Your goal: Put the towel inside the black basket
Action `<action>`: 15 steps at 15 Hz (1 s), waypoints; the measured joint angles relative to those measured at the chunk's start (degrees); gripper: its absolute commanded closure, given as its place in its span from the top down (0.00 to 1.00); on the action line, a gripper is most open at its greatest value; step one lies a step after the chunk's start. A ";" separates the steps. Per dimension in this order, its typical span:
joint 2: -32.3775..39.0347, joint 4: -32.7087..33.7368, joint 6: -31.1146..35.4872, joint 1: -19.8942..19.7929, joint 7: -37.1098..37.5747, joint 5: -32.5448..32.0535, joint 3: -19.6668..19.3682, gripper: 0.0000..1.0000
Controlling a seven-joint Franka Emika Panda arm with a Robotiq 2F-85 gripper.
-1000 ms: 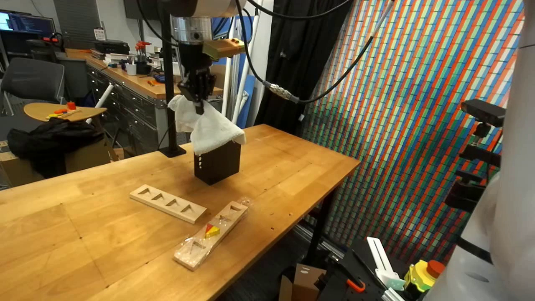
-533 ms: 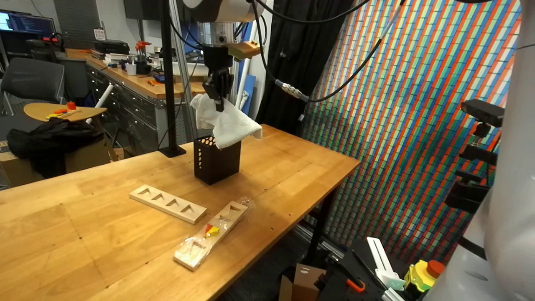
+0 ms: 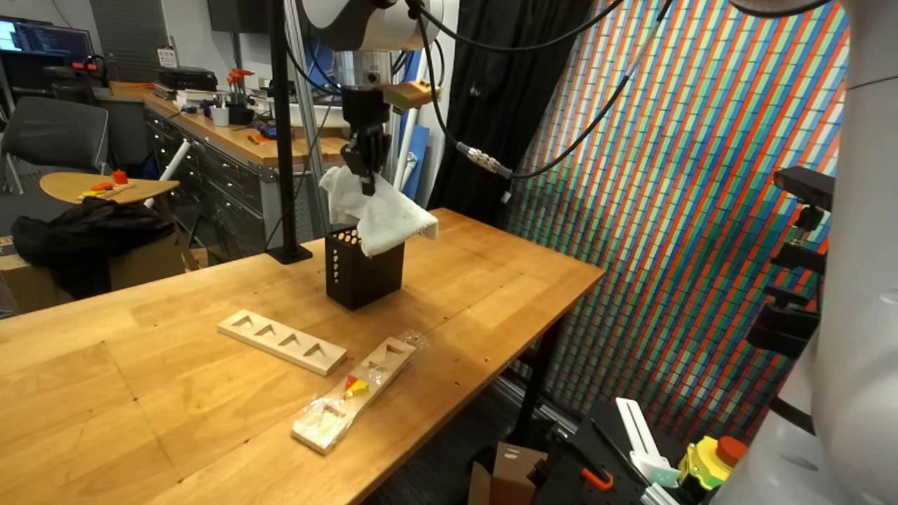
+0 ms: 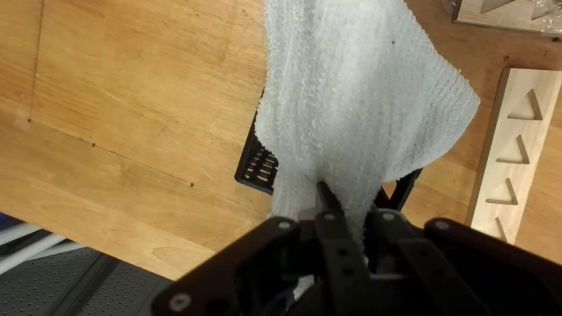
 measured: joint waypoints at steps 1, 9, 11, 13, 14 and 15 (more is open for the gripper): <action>0.44 0.17 0.02 -0.15 -0.07 0.57 0.00 0.03; 4.45 0.69 1.24 -1.29 -1.11 5.66 0.00 0.03; 5.37 1.03 1.58 -1.50 -1.21 6.35 0.00 0.03; 6.19 1.47 2.06 -1.71 -1.45 6.93 0.01 0.03; 6.63 1.77 2.22 -1.82 -1.59 7.12 0.01 0.03; 7.04 2.03 2.30 -1.93 -1.77 7.33 0.01 0.03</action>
